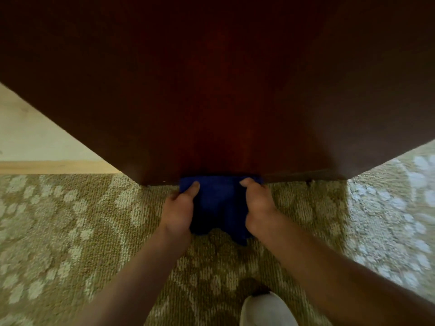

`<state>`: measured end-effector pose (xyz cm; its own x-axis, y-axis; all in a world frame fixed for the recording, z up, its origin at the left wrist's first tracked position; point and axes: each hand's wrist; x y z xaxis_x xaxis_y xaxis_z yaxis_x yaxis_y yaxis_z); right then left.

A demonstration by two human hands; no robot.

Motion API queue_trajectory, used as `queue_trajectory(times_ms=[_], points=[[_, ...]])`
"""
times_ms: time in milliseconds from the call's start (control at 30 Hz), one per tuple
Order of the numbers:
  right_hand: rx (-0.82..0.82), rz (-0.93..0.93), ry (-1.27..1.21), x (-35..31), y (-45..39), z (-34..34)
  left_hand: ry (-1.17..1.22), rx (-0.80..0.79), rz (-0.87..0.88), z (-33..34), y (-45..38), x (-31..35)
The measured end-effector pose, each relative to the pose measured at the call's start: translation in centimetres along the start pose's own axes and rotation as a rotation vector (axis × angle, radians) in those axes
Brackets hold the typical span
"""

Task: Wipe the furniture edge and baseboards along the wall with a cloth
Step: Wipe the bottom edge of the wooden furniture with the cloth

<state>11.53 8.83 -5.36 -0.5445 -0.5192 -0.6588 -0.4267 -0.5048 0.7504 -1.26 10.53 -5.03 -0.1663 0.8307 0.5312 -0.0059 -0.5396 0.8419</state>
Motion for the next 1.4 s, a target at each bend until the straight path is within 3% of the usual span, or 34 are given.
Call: queue_trajectory(times_ms=[133,300,400,500,567,667,767,867,933,1100,1233,1300,1400], points=[[-0.080,-0.089,-0.159,-0.8,0.7,-1.4,0.010,-0.068,0.121,0.5,1.1,0.2],[-0.074,-0.016,0.140,-0.1,-0.8,-0.5,-0.050,0.068,-0.082,-0.1,-2.1,0.1],[-0.077,0.022,0.132,0.3,-1.1,-0.3,0.011,0.085,-0.036,-0.7,-2.0,-0.6],[-0.285,-0.027,0.059,1.1,0.1,1.4,0.149,0.229,0.068,-2.7,-2.2,0.2],[-0.406,-0.091,0.218,2.0,1.0,3.3,0.196,0.307,0.111,-4.2,-3.0,1.0],[-0.357,-0.083,0.237,2.9,1.3,5.1,0.144,0.379,0.197,-4.7,-2.5,1.6],[-0.189,-0.028,-0.010,2.7,0.5,2.3,-0.063,0.308,0.224,-3.8,-2.9,0.7],[0.090,-0.019,-0.171,1.8,-0.9,-1.9,-0.152,0.020,-0.039,-0.5,-3.2,-0.1],[0.128,-0.063,-0.151,1.3,-0.8,-2.8,-0.095,-0.003,-0.105,0.6,-3.4,-0.8],[-0.220,-0.050,-0.052,2.5,0.6,3.1,0.158,0.214,0.047,-4.5,-3.7,0.7],[-0.323,-0.003,0.008,2.3,0.4,3.9,0.074,0.330,0.164,-4.7,-3.4,1.4],[-0.344,0.015,-0.013,1.6,-0.2,1.5,0.006,0.285,0.169,-3.1,-2.8,0.7],[-0.278,0.026,-0.114,0.1,-1.5,-3.5,-0.009,0.127,-0.005,0.5,-2.2,-0.4]])
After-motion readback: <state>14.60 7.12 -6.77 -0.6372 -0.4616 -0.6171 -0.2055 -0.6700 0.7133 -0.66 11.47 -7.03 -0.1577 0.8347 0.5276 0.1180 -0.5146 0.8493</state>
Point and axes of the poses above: each hand's wrist, its own y-axis away from the middle knuckle, its own z-axis out of the palm, x = y × z, and after that the axes turned 8 degrees about -z, right-handed
